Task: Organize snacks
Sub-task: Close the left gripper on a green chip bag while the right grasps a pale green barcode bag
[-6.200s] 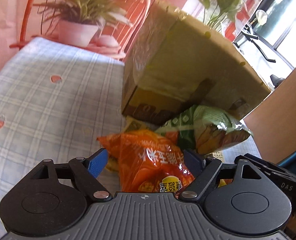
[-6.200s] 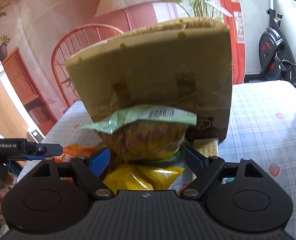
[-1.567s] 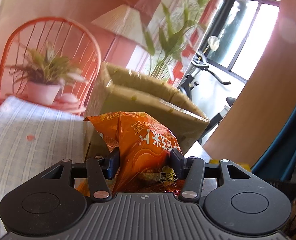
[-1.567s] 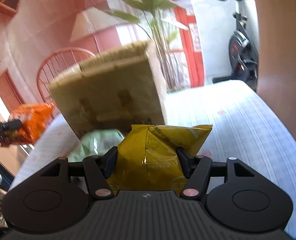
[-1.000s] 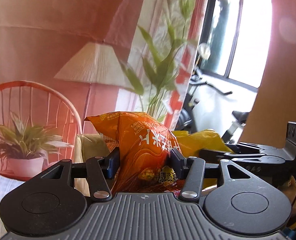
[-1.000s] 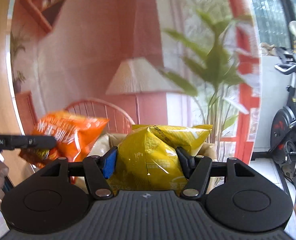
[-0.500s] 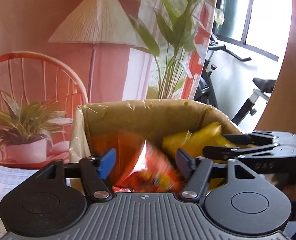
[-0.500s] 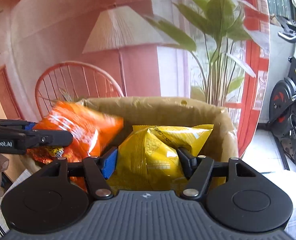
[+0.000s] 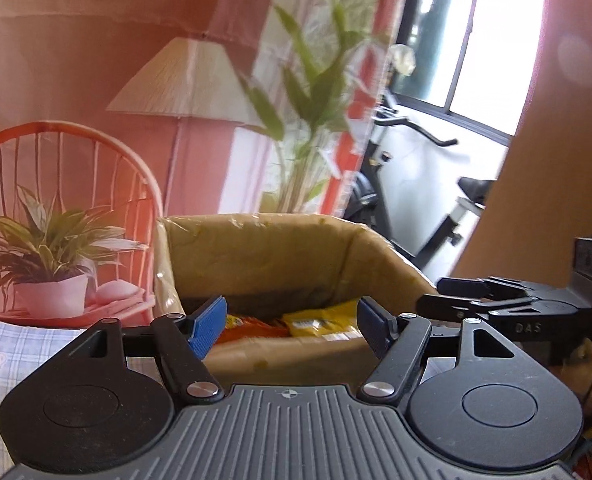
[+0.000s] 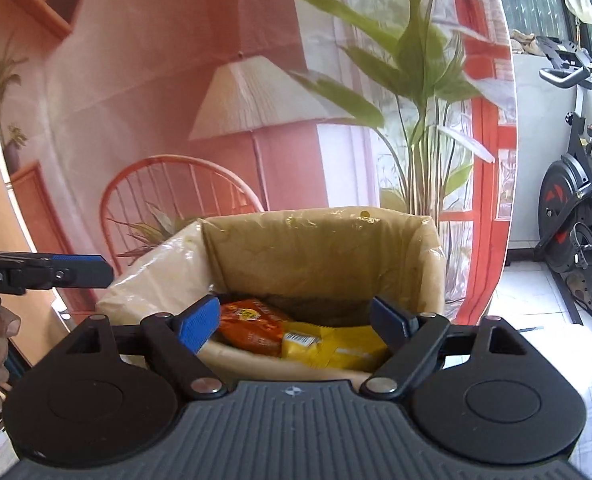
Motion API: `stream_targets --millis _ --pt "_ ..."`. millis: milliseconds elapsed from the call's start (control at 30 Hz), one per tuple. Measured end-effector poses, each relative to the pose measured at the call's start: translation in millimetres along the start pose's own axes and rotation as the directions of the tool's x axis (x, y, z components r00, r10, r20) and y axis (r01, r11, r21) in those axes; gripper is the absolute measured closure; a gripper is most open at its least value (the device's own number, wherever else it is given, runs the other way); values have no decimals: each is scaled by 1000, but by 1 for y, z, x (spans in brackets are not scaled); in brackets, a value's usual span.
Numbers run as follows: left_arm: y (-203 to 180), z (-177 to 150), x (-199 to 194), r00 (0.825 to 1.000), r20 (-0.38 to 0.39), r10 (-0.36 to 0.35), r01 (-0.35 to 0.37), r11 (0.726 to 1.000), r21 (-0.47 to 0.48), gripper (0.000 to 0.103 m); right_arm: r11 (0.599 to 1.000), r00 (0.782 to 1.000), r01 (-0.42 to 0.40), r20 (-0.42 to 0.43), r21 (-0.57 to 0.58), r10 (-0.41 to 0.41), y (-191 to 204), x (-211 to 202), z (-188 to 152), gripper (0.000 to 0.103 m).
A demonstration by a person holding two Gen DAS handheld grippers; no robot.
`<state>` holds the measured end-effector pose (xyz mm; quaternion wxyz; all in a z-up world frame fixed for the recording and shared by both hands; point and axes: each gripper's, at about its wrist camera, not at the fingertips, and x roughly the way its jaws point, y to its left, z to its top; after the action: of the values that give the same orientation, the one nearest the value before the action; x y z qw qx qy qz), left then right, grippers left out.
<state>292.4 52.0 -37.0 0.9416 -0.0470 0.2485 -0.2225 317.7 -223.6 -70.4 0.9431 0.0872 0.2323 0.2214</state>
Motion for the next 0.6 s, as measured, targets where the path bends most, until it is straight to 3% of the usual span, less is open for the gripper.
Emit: stream_targets --millis 167,433,600 --pt "-9 -17 -25 999 -24 -45 45 998 31 29 999 999 -34 -3 -9 34 10 -23 -19 18" --pt "-17 -67 -25 989 -84 -119 117 993 -28 29 998 995 -61 -82 -17 60 24 -32 -67 18" --pt "-12 -111 2 976 -151 -159 134 978 -160 29 997 985 -68 -161 -38 61 33 -27 -105 20"
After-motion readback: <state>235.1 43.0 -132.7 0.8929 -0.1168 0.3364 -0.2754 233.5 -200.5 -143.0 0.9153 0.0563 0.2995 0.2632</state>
